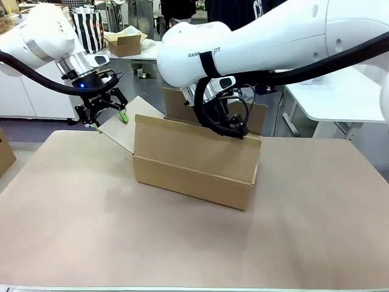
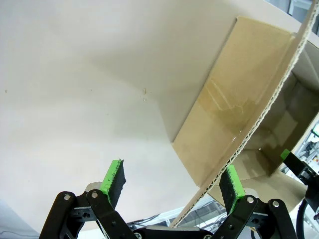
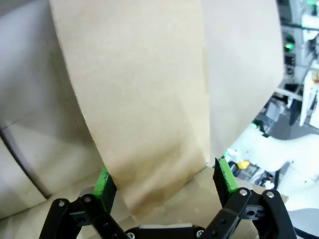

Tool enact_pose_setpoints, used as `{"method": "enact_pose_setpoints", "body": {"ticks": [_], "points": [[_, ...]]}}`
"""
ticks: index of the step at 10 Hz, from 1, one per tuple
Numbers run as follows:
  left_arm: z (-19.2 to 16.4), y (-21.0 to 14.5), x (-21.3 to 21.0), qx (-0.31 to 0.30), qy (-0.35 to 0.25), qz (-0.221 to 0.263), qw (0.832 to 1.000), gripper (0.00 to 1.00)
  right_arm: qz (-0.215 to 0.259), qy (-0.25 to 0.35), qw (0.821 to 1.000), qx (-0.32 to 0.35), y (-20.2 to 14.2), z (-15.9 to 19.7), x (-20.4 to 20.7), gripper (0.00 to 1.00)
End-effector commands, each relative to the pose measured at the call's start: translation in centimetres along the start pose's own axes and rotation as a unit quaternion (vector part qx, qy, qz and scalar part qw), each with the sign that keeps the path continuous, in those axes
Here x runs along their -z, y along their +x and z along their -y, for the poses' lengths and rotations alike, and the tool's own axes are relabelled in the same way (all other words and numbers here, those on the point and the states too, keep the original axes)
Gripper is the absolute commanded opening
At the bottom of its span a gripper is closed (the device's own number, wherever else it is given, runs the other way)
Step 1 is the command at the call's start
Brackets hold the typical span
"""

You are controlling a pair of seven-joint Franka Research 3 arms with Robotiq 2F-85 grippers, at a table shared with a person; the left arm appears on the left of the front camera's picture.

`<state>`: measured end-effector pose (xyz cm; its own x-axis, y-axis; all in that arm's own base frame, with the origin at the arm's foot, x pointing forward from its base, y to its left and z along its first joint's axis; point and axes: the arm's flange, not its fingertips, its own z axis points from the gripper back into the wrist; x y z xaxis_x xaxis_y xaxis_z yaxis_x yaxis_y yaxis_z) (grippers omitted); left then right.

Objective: Pack the gift set into the box.
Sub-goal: Place both hands on the side flaps of the Package Box and spread them outward.

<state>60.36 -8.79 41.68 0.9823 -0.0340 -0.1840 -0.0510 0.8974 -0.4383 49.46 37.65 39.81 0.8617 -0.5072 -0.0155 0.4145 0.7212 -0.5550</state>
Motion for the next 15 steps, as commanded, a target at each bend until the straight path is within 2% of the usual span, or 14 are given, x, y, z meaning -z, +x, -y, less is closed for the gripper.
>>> {"method": "enact_pose_setpoints", "body": {"ticks": [1,3,6,11,15], "points": [[0.0,-0.1,-0.1,-0.008,0.008,0.004,1.0,1.0,0.037,-0.007,0.999,0.022,0.0,0.7,0.7,1.0],[0.0,-0.1,-0.1,-0.008,0.008,0.004,1.0,1.0,0.033,0.023,0.999,0.01,0.0,0.2,1.1,1.0],[0.0,-0.1,-0.1,-0.008,0.008,0.004,1.0,1.0,0.039,0.007,0.999,0.02,-0.1,1.3,1.0,1.0],[0.0,-0.1,-0.1,-0.008,0.008,0.004,1.0,1.0,0.043,0.005,0.999,-0.001,-0.4,7.6,0.5,1.0],[0.0,-0.1,-0.1,-0.008,0.008,0.004,1.0,1.0,0.06,0.065,0.996,-0.028,0.8,12.5,2.0,1.0]]}}
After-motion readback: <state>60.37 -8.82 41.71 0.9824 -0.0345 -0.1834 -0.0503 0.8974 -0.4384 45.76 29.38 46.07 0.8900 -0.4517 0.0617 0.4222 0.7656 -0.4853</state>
